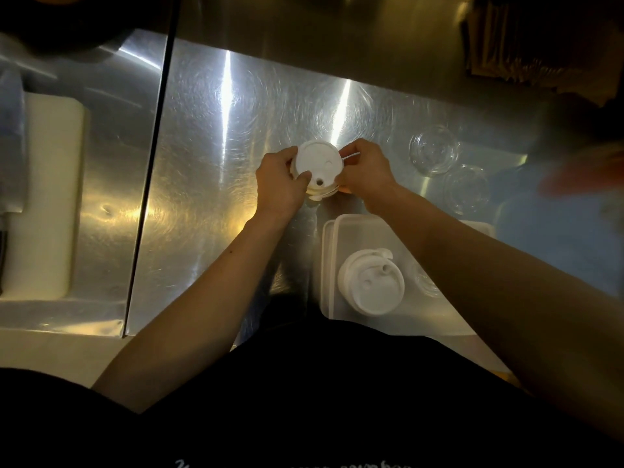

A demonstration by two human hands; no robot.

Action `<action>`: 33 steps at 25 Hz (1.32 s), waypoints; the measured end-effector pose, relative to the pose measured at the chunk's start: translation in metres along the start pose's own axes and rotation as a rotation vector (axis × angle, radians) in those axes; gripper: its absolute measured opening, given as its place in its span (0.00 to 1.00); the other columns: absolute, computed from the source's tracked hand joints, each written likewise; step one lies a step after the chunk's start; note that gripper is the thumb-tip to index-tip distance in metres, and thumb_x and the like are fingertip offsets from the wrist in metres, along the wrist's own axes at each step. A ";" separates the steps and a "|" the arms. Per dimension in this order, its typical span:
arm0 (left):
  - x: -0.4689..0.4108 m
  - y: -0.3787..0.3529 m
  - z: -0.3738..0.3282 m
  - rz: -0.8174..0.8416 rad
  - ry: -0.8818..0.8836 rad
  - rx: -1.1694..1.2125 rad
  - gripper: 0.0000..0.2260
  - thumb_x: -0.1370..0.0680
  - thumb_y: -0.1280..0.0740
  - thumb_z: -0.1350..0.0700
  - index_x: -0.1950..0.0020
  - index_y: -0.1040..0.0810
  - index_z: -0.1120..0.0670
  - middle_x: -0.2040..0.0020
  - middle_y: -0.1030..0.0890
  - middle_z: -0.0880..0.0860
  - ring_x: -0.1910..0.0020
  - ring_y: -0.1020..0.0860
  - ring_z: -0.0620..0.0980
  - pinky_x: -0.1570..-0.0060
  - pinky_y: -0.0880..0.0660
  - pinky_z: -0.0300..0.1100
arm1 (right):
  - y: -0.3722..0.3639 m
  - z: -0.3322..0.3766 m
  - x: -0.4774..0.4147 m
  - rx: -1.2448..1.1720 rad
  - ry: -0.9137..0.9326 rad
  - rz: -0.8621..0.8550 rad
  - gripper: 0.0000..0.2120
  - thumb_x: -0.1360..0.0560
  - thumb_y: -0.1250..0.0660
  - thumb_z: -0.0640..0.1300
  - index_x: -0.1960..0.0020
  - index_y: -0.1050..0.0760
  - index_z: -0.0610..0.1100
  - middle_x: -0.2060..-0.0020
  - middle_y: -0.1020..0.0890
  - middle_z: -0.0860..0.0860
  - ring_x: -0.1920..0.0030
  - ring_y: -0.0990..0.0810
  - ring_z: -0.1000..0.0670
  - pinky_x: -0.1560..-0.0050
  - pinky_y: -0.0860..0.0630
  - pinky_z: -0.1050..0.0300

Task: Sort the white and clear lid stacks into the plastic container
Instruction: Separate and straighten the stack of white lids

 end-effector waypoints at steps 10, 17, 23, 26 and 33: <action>0.002 -0.002 0.006 -0.020 -0.007 0.027 0.22 0.28 0.28 0.57 0.34 0.24 0.58 0.37 0.20 0.58 0.38 0.22 0.56 0.38 0.23 0.52 | 0.000 0.000 0.003 0.099 0.077 -0.021 0.15 0.31 0.31 0.33 0.47 0.26 0.43 0.48 0.19 0.42 0.48 0.19 0.45 0.54 0.17 0.52; 0.005 -0.003 0.009 -0.006 -0.032 -0.016 0.22 0.26 0.28 0.54 0.33 0.26 0.56 0.35 0.23 0.57 0.36 0.24 0.55 0.36 0.24 0.50 | 0.002 0.000 0.006 0.134 0.102 -0.009 0.17 0.30 0.30 0.34 0.42 0.26 0.41 0.45 0.19 0.43 0.49 0.21 0.49 0.63 0.26 0.67; 0.005 0.005 0.007 0.029 -0.005 -0.001 0.25 0.24 0.30 0.52 0.28 0.31 0.56 0.33 0.25 0.58 0.36 0.24 0.55 0.37 0.26 0.44 | 0.009 -0.005 0.006 0.055 0.056 0.053 0.22 0.27 0.28 0.38 0.35 0.29 0.43 0.40 0.20 0.42 0.42 0.20 0.43 0.41 0.20 0.47; 0.006 0.010 0.002 0.009 0.008 0.006 0.24 0.22 0.32 0.50 0.28 0.31 0.54 0.31 0.26 0.57 0.34 0.25 0.55 0.37 0.27 0.44 | 0.017 -0.004 0.011 -0.004 0.070 0.057 0.23 0.28 0.28 0.38 0.34 0.28 0.43 0.39 0.21 0.42 0.41 0.20 0.42 0.39 0.21 0.45; 0.026 0.009 -0.033 -0.040 -0.090 0.016 0.17 0.20 0.36 0.52 0.31 0.29 0.55 0.34 0.24 0.54 0.38 0.24 0.50 0.53 0.30 0.24 | 0.055 -0.015 0.044 -0.101 0.132 -0.014 0.21 0.26 0.30 0.39 0.35 0.28 0.44 0.42 0.21 0.44 0.50 0.20 0.47 0.56 0.22 0.59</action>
Point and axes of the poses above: each hand's wrist, its own x-axis away from the middle knuckle, its own y-axis out of the back of the hand, z = x × y, the point moved 2 cm from there along -x, towards the middle knuckle
